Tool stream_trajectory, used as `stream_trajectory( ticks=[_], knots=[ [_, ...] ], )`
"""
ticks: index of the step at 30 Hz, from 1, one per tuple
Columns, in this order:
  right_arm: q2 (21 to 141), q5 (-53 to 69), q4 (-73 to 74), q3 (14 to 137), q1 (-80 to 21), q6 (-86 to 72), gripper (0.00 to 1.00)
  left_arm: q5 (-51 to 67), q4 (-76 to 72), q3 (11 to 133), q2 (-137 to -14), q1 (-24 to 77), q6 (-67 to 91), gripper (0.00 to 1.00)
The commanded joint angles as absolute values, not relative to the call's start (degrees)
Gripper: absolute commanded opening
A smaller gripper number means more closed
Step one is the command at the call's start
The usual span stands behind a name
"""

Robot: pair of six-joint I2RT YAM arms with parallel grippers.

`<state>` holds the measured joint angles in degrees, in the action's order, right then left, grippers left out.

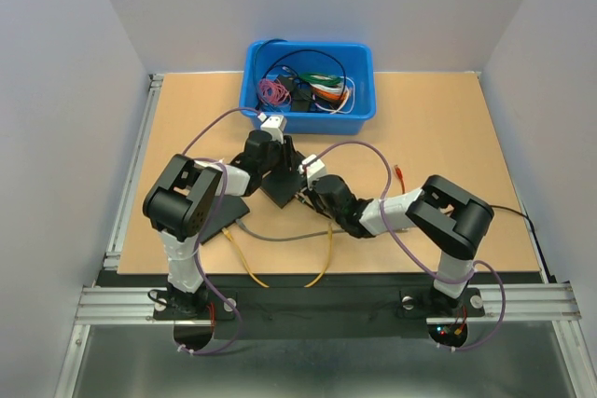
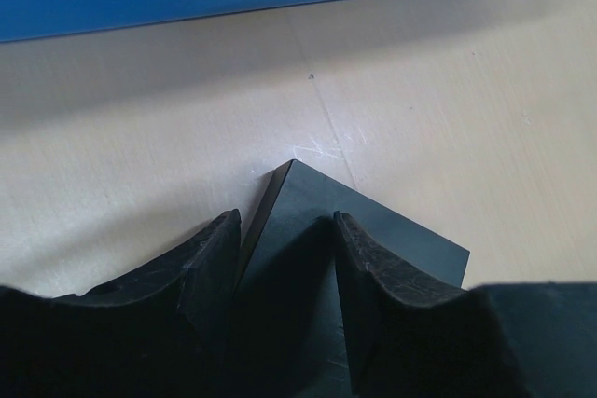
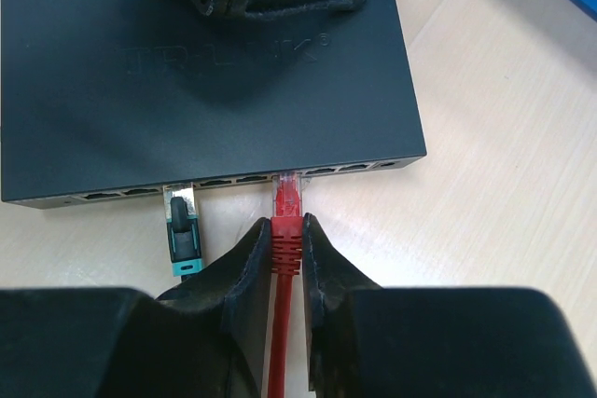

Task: Insert the plug into the switch port

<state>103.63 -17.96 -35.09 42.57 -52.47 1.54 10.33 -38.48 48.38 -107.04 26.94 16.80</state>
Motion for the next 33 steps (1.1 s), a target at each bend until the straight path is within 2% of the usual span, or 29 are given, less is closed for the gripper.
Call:
stream_trajectory(
  ticks=[1,9,17,33],
  knots=[
    [102.83,-15.65,-49.39,49.48,-52.3,3.08,0.01,14.06,-28.74,47.28,-109.86,29.79,16.52,0.53],
    [106.43,-15.82,-50.97,47.46,-51.24,1.23,0.01,14.24,-28.74,47.46,-110.13,29.71,16.44,0.52],
    [105.03,-14.86,-51.24,48.86,-49.48,2.81,0.0,13.98,-28.74,47.46,-110.92,30.32,16.87,0.52],
    [104.5,-0.8,-54.14,50.98,-46.58,6.42,0.0,13.62,-28.74,47.73,-112.06,31.46,16.26,0.5]
  ],
)
